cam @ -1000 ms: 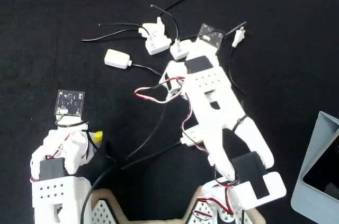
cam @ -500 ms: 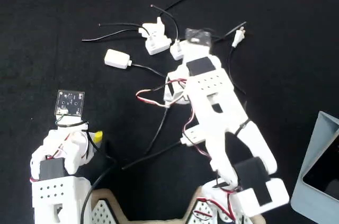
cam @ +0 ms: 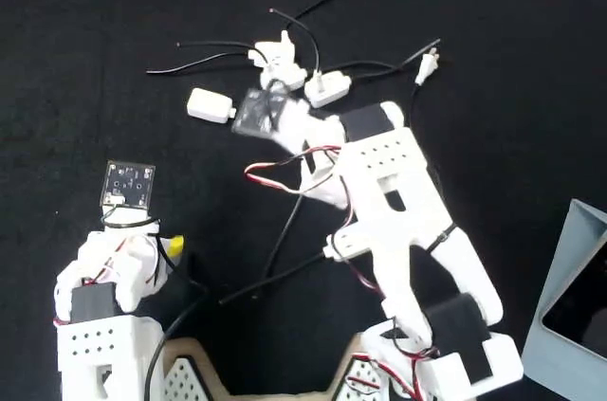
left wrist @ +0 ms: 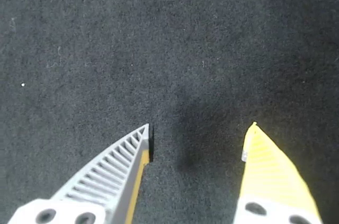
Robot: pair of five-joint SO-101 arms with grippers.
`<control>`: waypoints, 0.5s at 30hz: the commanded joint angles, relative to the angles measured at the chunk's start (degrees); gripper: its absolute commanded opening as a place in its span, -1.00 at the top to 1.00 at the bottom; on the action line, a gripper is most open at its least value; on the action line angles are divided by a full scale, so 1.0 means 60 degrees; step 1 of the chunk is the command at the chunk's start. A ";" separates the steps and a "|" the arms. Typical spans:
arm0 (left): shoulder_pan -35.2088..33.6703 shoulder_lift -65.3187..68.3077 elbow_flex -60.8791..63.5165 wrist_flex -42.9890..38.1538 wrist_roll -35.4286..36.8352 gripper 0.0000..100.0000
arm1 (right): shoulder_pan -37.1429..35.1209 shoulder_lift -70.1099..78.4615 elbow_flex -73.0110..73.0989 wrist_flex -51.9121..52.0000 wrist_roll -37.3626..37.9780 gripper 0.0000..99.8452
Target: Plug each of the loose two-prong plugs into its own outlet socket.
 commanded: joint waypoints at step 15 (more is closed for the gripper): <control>-0.0081 -0.0117 0.0022 -0.0044 -0.0088 0.44 | -0.0484 0.0505 0.2938 -0.4586 0.3341 0.66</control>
